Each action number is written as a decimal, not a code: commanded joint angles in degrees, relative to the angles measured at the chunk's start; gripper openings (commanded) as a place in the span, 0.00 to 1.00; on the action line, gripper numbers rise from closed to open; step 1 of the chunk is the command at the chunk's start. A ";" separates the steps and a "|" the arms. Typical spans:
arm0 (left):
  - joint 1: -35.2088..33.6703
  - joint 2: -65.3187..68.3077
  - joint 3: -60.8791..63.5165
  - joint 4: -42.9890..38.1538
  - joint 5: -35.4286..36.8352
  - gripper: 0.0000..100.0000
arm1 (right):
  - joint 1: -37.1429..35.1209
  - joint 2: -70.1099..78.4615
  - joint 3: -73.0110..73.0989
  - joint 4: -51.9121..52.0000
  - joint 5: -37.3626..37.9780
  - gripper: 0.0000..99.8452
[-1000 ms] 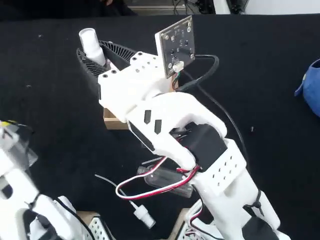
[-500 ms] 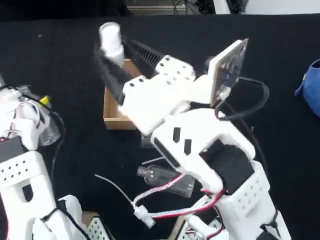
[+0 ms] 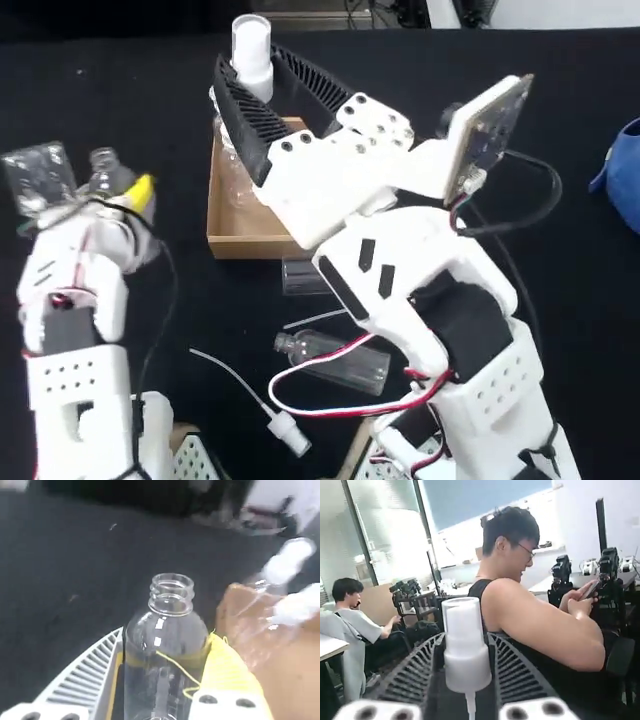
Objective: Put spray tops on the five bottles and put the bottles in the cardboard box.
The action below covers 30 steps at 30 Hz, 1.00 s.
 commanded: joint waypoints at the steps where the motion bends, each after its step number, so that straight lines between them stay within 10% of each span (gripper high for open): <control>1: 7.16 -6.07 6.73 -13.01 0.18 0.03 | 0.88 -1.27 -0.31 -2.46 -0.09 0.01; 30: 27.03 -40.35 33.45 -17.85 -0.09 0.03 | 0.62 6.37 2.07 -11.52 -0.53 0.01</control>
